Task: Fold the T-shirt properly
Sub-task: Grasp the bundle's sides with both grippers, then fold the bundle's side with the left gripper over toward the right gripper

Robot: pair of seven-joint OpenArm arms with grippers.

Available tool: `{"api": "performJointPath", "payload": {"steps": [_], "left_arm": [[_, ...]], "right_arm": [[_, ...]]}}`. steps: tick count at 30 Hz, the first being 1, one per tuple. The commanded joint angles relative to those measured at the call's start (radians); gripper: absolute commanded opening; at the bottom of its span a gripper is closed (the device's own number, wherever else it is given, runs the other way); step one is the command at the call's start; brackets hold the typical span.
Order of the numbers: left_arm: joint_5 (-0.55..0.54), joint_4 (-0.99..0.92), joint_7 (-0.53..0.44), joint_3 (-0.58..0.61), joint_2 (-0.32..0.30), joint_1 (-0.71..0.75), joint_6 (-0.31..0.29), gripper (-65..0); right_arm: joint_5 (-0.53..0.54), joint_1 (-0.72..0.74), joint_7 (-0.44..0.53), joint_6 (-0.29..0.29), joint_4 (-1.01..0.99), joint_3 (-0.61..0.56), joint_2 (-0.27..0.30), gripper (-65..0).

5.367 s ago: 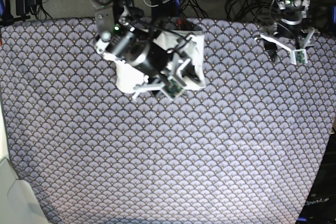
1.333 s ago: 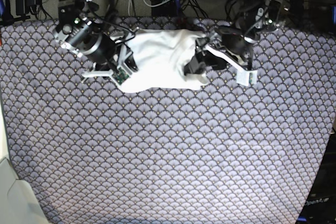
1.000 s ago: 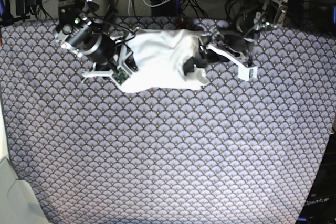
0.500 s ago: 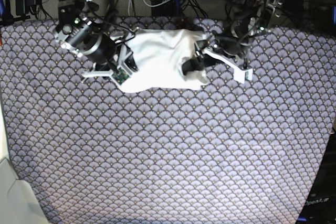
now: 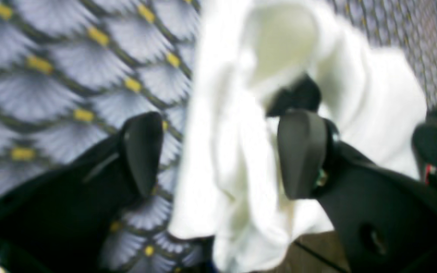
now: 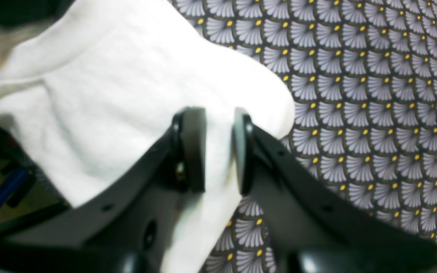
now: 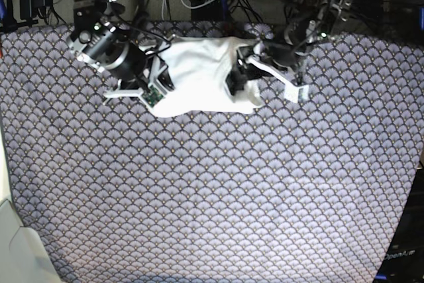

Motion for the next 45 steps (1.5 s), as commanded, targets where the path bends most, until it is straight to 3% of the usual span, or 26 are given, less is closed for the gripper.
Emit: {"api": "performJointPath", "payload": {"steps": [1,12,15,20,34,39,45], "left_arm": [[-0.010,0.002,-0.017,0.005,-0.003,-0.020,-0.007,-18.7],[-0.011,-0.033,-0.017,0.025,-0.003,-0.035,-0.007,-21.1],[-0.011,-0.033,-0.017,0.025,0.010,-0.035,-0.007,-33.7],[-0.011,-0.033,-0.017,0.022,0.016,-0.037,-0.007,-65.0],[-0.005,-0.023,-0.010,0.027,0.014,-0.133,-0.001,-64.5],[0.009,-0.029,0.135,0.028,0.037,-0.224,0.001,-64.5],[0.246,-0.021,0.268,0.065,0.103,-0.321,0.002,-64.5]], "right_arm": [[0.015,0.008,0.020,0.003,0.018,0.000,0.001,-50.3],[0.015,0.008,0.020,0.003,0.018,0.000,0.001,-50.3],[0.015,0.008,0.020,0.003,0.018,0.000,0.001,-50.3],[0.015,0.008,0.020,0.003,0.018,0.002,0.001,-50.3],[0.015,0.003,0.020,0.003,0.018,0.002,0.021,-50.3],[0.015,0.001,0.020,0.003,0.018,0.005,0.021,-50.3],[0.013,-0.002,0.020,0.003,0.018,0.008,0.040,-50.5]]}}
